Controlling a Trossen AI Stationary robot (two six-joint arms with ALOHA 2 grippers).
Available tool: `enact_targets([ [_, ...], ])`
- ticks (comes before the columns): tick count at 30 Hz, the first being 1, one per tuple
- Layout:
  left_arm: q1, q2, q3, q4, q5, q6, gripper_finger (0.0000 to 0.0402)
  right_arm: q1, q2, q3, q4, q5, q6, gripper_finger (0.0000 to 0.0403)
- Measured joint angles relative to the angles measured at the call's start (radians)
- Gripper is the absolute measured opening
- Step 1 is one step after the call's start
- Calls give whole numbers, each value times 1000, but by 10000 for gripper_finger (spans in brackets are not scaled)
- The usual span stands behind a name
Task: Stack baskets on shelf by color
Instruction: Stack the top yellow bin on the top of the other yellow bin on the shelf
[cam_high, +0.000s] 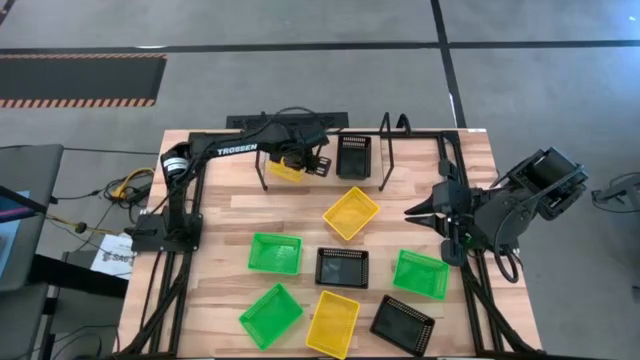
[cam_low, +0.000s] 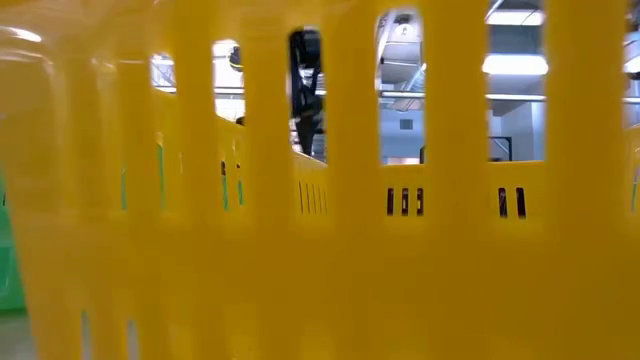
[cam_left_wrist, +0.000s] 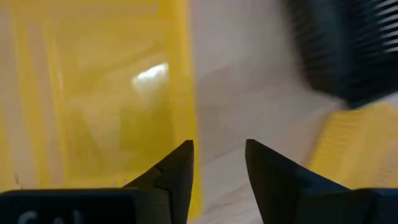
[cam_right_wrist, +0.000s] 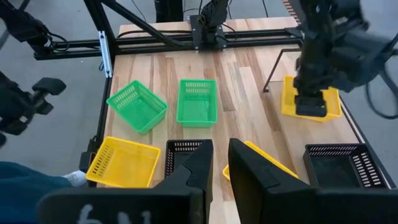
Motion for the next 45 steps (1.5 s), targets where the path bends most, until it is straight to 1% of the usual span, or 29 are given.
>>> enact_targets([
  [4,6,0,157,-127,-40,91,115,0,0,0,0,0,3,71],
  [9,-8,0,385,-406,-111,161,107,0,0,-2,1,-8,21,71],
  [12,-61,-1,517,-581,-167,181,107,0,-2,-23,1,-61,76,71],
  [14,-113,-22,556,-563,-205,219,106,0,-1,-51,1,-100,123,71],
  [15,-140,-45,557,-563,-200,239,106,0,-1,-71,1,-112,148,71],
  [17,-207,-87,567,-570,-207,247,106,0,-5,-133,1,-134,220,71],
  [18,-246,-111,565,-573,-229,234,106,0,-10,-171,2,-143,254,71],
  [22,-396,-192,508,-577,-378,215,106,2,-50,-350,-1,-167,406,71],
  [27,-543,-314,392,-575,-499,160,106,1,-118,-578,-1,-250,662,71],
  [31,-605,-418,227,-574,-548,75,106,24,-187,-728,-3,-271,869,71],
  [34,-626,-501,90,-579,-552,-6,106,45,-209,-810,1,-275,993,71],
  [37,-628,-560,-29,-577,-550,-92,106,48,-211,-863,20,-283,1043,71],
  [40,-627,-603,-111,-569,-552,-158,106,29,-198,-901,83,-274,1030,71],
  [43,-627,-624,-156,-553,-554,-200,106,-17,-178,-927,129,-242,1031,71],
  [45,-627,-626,-166,-557,-553,-222,106,-65,-155,-933,155,-232,1032,72],
])
